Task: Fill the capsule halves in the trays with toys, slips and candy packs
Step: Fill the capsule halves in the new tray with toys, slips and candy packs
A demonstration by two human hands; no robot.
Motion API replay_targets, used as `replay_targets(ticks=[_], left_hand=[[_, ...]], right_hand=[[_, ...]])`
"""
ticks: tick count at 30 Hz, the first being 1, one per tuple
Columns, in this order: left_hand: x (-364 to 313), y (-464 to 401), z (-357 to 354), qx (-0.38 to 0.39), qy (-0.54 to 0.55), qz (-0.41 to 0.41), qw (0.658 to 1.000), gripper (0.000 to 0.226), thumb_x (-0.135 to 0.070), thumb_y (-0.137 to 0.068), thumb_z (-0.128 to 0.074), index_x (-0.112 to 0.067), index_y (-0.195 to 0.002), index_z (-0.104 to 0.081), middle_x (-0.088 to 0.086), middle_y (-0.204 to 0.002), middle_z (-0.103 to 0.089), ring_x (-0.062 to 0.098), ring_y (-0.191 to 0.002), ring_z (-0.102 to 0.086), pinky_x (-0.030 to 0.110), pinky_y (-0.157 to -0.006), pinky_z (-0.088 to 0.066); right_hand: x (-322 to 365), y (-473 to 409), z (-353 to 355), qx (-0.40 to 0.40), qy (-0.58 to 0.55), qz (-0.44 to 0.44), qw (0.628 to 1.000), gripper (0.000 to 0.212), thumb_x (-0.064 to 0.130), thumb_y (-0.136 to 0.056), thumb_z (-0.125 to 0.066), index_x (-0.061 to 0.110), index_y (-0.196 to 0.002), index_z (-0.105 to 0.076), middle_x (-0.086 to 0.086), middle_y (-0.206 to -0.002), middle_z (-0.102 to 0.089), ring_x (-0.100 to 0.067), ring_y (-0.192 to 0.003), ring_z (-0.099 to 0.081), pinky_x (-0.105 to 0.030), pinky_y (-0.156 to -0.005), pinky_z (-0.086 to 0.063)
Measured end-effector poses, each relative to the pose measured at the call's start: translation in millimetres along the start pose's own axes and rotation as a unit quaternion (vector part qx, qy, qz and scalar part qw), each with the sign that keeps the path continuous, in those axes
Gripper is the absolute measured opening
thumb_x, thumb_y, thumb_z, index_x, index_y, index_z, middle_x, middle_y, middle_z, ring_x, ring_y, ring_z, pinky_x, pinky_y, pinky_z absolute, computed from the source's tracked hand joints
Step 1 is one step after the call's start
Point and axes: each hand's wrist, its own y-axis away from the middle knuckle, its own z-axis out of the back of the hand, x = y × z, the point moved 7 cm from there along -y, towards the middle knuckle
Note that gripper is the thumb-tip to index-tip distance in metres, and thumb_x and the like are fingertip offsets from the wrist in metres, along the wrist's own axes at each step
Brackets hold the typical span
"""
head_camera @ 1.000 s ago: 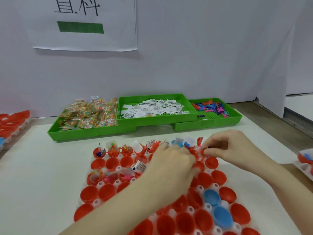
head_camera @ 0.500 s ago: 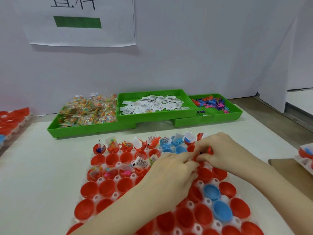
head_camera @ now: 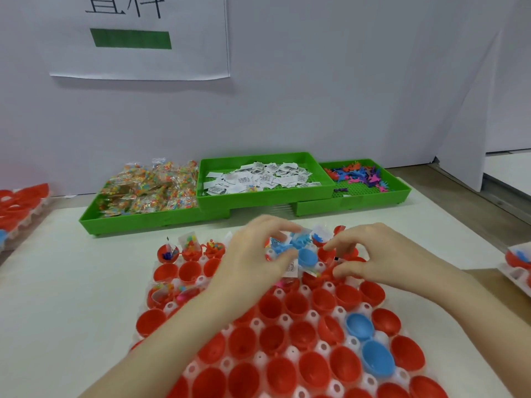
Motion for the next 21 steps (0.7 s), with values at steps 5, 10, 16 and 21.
replay_targets(ticks=[5, 10, 16, 21], left_hand=[[27, -7, 80, -0.157, -0.075, -0.024, 0.985, 0.024, 0.001, -0.079, -0.066, -0.019, -0.092, -0.066, -0.016, -0.083, -0.059, -0.018, -0.078, -0.053, -0.002, -0.074, -0.035], [140, -10, 159, -0.208, -0.175, 0.217, 0.938, 0.021, -0.011, -0.089, -0.057, -0.004, -0.107, -0.064, 0.016, -0.112, -0.064, 0.008, -0.096, -0.061, 0.033, -0.090, -0.042], [206, -7, 163, -0.033, -0.336, 0.374, 0.863, 0.047, -0.047, -0.094, -0.038, -0.017, -0.124, -0.057, 0.016, -0.124, -0.058, 0.036, -0.114, -0.051, 0.038, -0.089, -0.039], [215, -21, 169, -0.111, -0.299, 0.380, 0.868, 0.048, -0.039, -0.083, -0.064, -0.002, -0.112, -0.062, 0.024, -0.115, -0.059, 0.040, -0.107, -0.051, 0.041, -0.086, -0.043]], right_hand=[[-22, 0, 66, -0.192, -0.130, 0.018, 0.972, 0.007, 0.028, -0.071, -0.074, 0.033, -0.070, -0.068, 0.022, -0.068, -0.067, 0.009, -0.062, -0.056, -0.001, -0.056, -0.036], [-96, -44, 99, -0.331, -0.200, -0.103, 0.916, 0.014, 0.018, -0.081, -0.067, 0.005, -0.080, -0.071, 0.006, -0.064, -0.067, 0.002, -0.058, -0.055, -0.017, -0.067, -0.042], [-153, -98, 66, -0.253, -0.090, -0.227, 0.936, 0.029, 0.018, -0.088, -0.059, 0.002, -0.113, -0.063, -0.016, -0.116, -0.063, -0.029, -0.108, -0.057, -0.032, -0.087, -0.041], [-170, -138, 28, -0.084, -0.030, -0.278, 0.956, 0.064, 0.036, -0.086, -0.061, 0.006, -0.138, -0.038, -0.014, -0.141, -0.042, -0.030, -0.126, -0.042, -0.033, -0.101, -0.034]])
